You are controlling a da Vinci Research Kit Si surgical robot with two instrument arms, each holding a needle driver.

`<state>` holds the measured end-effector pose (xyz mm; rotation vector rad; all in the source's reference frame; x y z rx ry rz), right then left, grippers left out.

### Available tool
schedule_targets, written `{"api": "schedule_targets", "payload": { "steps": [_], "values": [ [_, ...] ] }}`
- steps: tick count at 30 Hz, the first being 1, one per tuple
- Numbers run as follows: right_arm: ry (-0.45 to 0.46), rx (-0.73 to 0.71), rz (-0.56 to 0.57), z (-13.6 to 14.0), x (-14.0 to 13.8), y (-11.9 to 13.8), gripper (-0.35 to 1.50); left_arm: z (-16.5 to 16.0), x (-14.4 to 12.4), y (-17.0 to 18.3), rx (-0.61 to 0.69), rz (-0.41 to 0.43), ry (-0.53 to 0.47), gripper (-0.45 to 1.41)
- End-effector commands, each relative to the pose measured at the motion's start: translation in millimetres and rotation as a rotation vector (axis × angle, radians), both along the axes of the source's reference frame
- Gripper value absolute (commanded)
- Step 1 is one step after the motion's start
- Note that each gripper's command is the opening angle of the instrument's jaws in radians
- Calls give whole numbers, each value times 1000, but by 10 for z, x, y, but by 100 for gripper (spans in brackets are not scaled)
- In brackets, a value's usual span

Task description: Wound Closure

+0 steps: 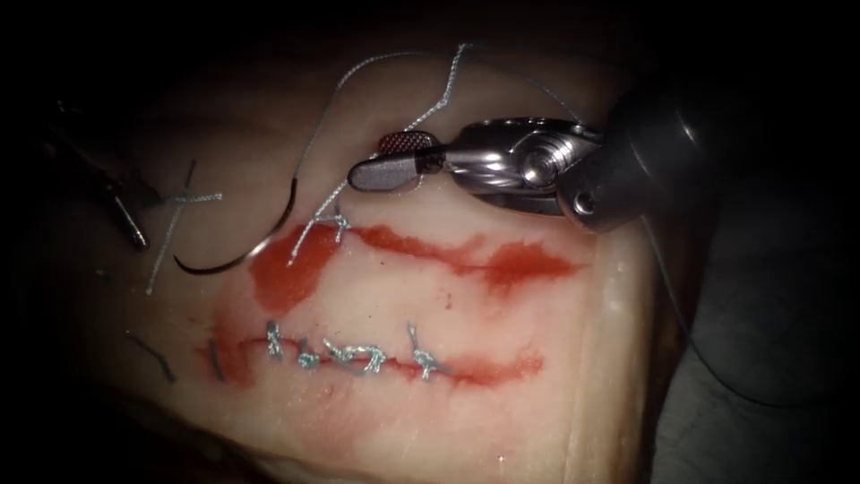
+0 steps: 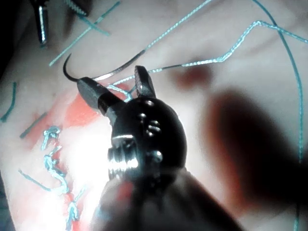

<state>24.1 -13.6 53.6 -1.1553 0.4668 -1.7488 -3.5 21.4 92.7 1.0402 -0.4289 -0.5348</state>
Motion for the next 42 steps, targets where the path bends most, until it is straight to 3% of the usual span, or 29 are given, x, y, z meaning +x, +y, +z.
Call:
{"api": "schedule_targets", "payload": {
  "steps": [1,3,8,11,15,21,24,25,28,33,40,42],
  "values": [
    [4,-2,1,4,10,0,145,8,-5,4,28,-25,20,78],
    [4,-2,1,4,10,0,145,15,-3,2,94,-65,70,86],
    [4,-2,1,3,10,0,145,9,4,8,109,-44,123,91],
    [4,-2,1,3,10,0,145,-7,7,22,87,-39,157,93],
    [4,-2,1,3,10,0,145,-42,5,52,18,-102,212,90],
    [4,-3,2,4,10,-1,145,-72,-8,75,-105,-114,222,95],
    [3,-3,2,4,11,-1,145,-81,-23,67,-203,-12,155,83],
    [3,-3,2,4,11,-1,145,-84,-34,55,-239,104,67,81],
    [4,-3,1,3,10,-1,145,-84,-50,36,-281,238,-126,80],
    [4,-3,1,3,10,-2,146,-76,-68,14,-264,280,-158,80],
    [4,-3,1,2,10,-3,146,-50,-88,-10,-292,311,-156,41],
    [4,-3,1,2,10,-3,146,-47,-88,-12,-293,313,-154,43]
  ]
}}
